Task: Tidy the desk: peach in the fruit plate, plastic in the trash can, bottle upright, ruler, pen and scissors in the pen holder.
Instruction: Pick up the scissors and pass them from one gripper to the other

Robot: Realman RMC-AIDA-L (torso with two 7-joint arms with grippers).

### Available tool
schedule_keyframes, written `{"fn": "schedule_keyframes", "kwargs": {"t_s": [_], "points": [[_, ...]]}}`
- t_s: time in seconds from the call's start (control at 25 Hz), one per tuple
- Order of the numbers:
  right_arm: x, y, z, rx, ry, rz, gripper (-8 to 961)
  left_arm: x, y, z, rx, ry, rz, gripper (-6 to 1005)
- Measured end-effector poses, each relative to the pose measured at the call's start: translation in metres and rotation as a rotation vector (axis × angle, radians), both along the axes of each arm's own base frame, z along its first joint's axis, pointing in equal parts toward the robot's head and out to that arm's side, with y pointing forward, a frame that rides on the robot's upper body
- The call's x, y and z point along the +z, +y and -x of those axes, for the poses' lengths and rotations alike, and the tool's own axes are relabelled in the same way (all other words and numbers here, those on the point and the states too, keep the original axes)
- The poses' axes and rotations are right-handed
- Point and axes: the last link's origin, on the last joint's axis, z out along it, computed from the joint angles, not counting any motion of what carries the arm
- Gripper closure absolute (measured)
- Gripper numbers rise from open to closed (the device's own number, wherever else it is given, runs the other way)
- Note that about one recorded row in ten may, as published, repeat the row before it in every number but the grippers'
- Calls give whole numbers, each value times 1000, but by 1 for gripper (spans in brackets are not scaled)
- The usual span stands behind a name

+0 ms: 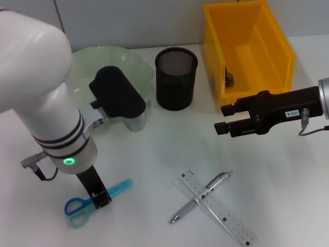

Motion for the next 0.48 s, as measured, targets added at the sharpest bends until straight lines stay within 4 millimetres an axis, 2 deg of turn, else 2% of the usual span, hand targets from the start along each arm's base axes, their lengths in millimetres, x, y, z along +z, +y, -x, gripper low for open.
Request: {"fn": "schedule_keyframes", "kwargs": {"t_s": [0.08,0.2,0.48], "points": [[1,0,0,0,4,-4,296,2,1,-1,0,-9,-3,776],[6,2,1,-8,35,-28,296,17,7,-6,23,-75,-29,776],[21,-3,-8,-62,138,-98,296,64,13,-22,121,-446,-62,776]]}}
